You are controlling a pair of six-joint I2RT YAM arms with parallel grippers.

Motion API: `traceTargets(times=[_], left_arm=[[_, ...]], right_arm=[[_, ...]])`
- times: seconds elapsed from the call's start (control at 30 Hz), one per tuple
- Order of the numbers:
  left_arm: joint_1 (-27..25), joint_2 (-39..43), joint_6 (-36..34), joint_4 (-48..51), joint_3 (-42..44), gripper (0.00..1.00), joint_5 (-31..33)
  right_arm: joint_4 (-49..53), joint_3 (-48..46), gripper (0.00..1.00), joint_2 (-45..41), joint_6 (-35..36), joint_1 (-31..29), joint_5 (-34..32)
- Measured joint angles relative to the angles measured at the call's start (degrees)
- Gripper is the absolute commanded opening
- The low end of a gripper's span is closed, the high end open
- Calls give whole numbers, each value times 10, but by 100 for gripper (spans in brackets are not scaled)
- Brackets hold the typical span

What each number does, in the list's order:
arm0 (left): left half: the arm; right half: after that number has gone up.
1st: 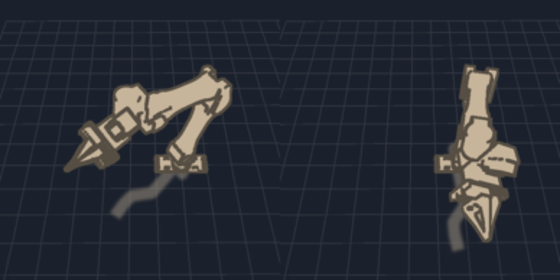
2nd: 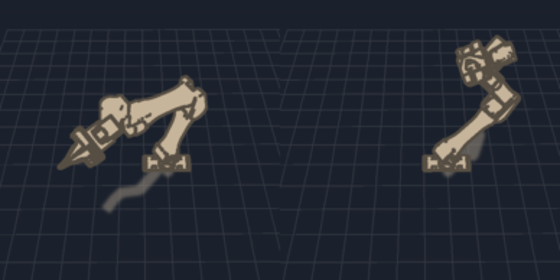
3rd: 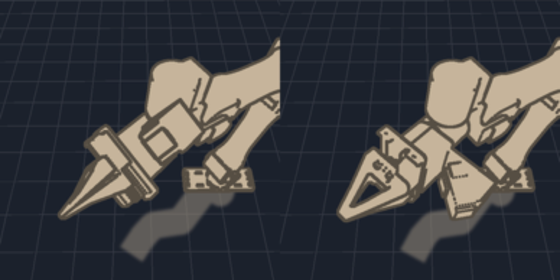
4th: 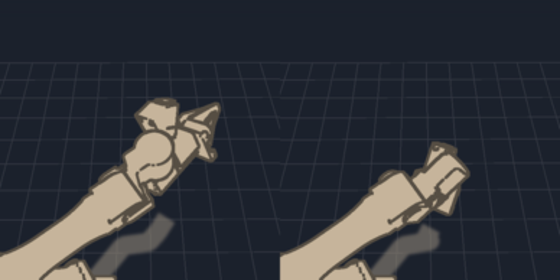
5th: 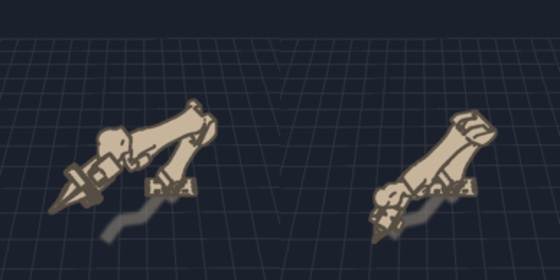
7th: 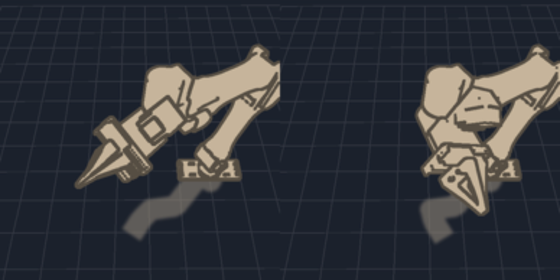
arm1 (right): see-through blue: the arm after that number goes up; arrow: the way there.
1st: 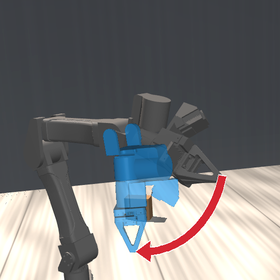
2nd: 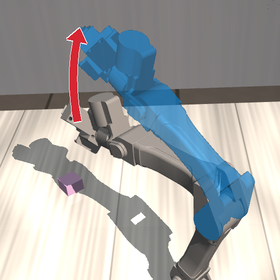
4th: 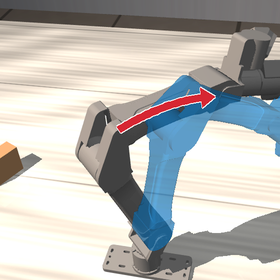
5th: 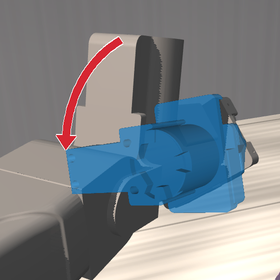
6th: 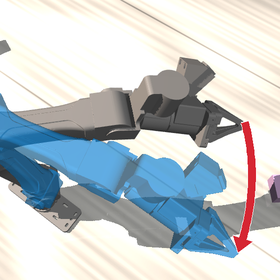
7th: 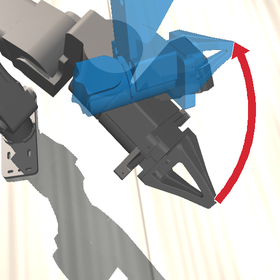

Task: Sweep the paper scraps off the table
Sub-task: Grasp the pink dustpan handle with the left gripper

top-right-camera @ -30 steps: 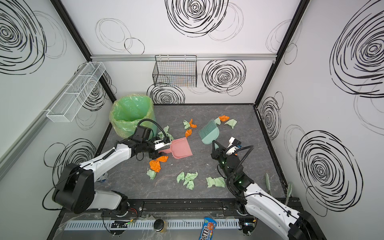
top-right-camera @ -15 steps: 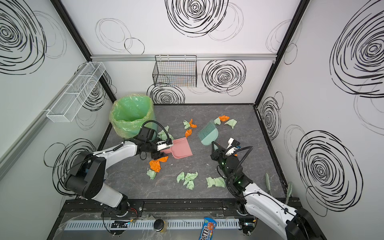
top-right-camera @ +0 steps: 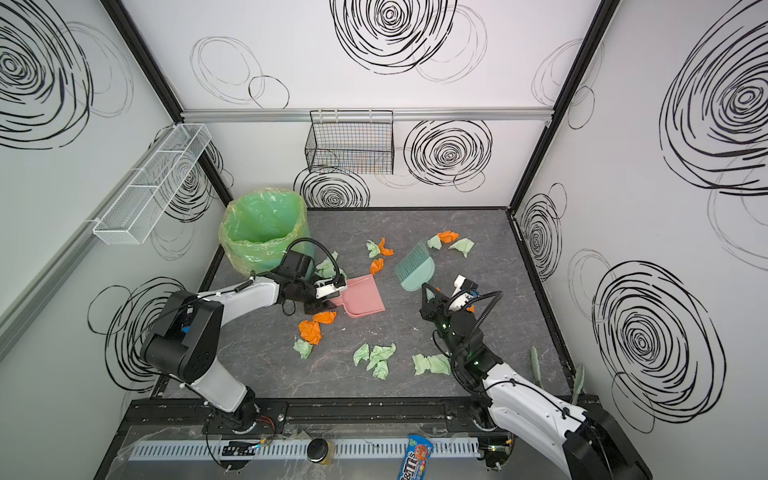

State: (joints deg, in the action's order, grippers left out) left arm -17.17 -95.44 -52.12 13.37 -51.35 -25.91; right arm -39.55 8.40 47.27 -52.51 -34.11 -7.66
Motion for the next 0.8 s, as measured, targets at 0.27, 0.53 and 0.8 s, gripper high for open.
traceTargets(times=[0.27,0.53,0.8], left_arm=[[1,-25,-5,3,-10,48,-5],[2,-25,-9,4,-10,23,-9],[4,-25,-8,21,-20,0,-17]], right_arm=[[-14,0,2,19,0,4,8],[-23,0,2,34,0,4,16],[-3,2,1,35,0,12,20]])
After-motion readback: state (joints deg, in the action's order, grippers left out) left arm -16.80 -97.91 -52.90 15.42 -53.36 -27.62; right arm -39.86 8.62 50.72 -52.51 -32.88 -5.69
